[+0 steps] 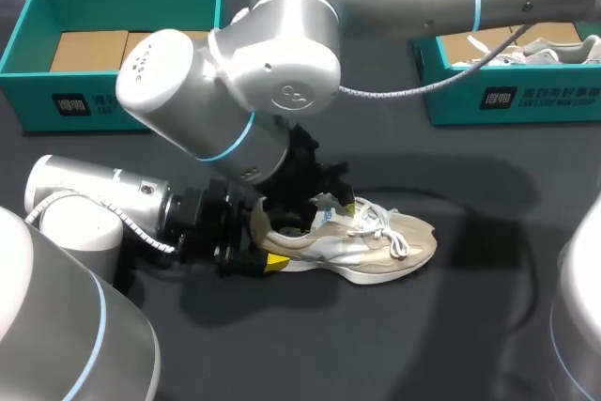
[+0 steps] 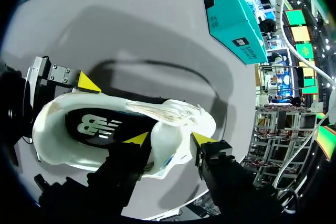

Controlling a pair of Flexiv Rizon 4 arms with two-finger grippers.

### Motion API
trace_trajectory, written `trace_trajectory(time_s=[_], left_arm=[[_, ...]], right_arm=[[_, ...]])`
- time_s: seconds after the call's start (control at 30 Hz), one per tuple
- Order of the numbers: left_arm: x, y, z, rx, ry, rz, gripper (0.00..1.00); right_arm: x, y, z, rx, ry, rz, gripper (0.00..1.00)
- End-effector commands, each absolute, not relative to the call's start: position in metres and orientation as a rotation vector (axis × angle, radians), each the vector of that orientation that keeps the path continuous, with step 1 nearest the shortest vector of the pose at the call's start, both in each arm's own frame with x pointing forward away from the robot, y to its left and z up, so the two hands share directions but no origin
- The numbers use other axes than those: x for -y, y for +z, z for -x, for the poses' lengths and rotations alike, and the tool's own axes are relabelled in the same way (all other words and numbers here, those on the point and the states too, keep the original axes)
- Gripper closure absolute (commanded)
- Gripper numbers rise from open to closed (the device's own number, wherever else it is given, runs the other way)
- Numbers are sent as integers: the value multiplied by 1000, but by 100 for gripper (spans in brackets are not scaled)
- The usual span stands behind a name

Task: Take the shoe out of the shoebox, open the shoe tongue, remove and reinsert the insole, then place the shoe into the shoebox

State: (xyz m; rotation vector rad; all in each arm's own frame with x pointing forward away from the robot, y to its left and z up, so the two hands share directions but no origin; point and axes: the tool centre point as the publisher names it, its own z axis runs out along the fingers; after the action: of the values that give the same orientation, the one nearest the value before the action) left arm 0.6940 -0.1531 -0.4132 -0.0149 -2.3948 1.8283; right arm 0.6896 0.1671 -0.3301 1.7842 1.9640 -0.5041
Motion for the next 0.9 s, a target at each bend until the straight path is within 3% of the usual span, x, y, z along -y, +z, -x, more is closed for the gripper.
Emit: trace_trajectory(time_s=[0.03, 0.37, 0.9], left_arm=[[154, -419, -691, 2396, 1828, 12, 100], [154, -419, -691, 2396, 1828, 12, 100], [154, -419, -691, 2396, 1828, 12, 100]], right_arm=[[-155, -321, -690, -1293, -271, -2272, 53], [-137, -316, -695, -1380, -281, -2341, 53], [-175, -320, -666, -1427, -253, -2365, 55]])
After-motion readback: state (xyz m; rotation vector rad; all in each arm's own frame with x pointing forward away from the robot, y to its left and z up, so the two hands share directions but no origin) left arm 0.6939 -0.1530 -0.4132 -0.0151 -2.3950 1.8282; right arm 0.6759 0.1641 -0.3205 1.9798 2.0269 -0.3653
